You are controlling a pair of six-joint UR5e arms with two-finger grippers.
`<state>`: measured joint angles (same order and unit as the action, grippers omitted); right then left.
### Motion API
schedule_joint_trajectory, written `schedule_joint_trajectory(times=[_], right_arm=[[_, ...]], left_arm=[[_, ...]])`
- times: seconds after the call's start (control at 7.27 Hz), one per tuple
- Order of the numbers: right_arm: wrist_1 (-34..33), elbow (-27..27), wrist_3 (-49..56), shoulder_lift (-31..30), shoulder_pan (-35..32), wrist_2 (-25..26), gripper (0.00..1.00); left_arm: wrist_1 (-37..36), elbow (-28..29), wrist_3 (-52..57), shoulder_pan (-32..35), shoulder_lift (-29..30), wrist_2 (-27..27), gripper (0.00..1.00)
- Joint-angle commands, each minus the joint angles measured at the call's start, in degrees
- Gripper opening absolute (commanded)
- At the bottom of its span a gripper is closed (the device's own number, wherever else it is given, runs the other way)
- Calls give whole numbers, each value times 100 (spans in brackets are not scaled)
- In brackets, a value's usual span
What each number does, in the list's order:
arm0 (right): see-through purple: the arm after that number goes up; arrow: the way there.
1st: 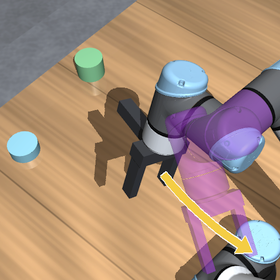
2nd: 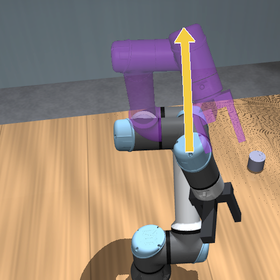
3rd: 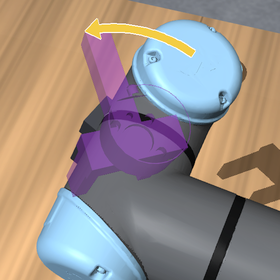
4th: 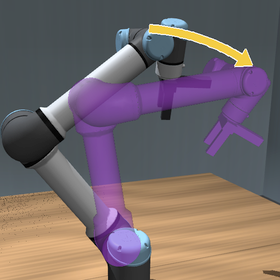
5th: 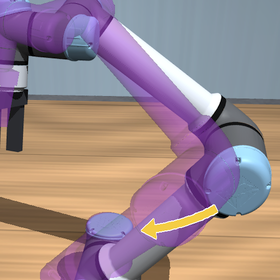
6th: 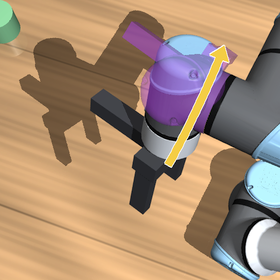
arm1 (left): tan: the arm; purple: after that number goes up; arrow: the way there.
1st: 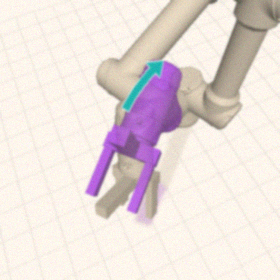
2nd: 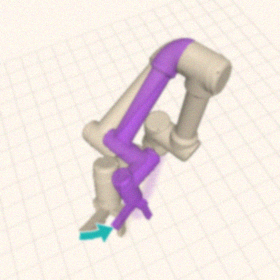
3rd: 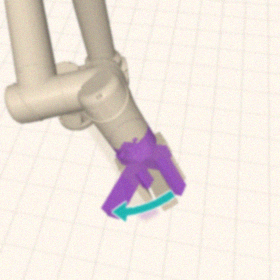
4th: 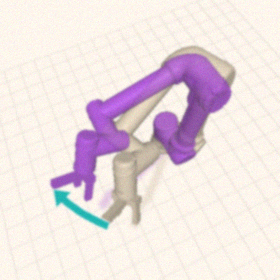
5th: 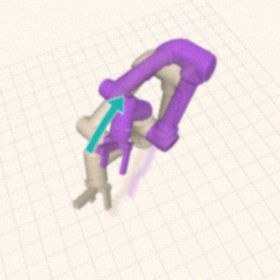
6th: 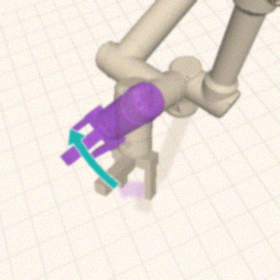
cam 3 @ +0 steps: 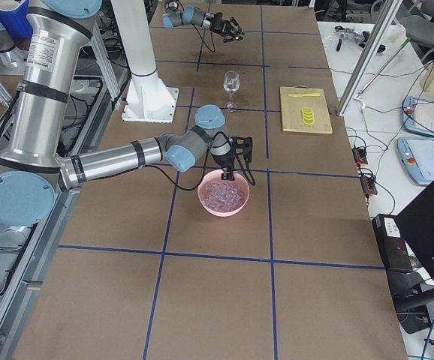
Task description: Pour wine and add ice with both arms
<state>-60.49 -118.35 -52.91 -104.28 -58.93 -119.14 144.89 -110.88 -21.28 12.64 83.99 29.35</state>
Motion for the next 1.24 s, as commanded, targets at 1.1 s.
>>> schedule_joint_trajectory(times=[1.1], right_arm=[[20, -566, -642, 654, -22, -136, 0]], left_arm=[[154, 1261, -4497, -86, -15, -87, 0]])
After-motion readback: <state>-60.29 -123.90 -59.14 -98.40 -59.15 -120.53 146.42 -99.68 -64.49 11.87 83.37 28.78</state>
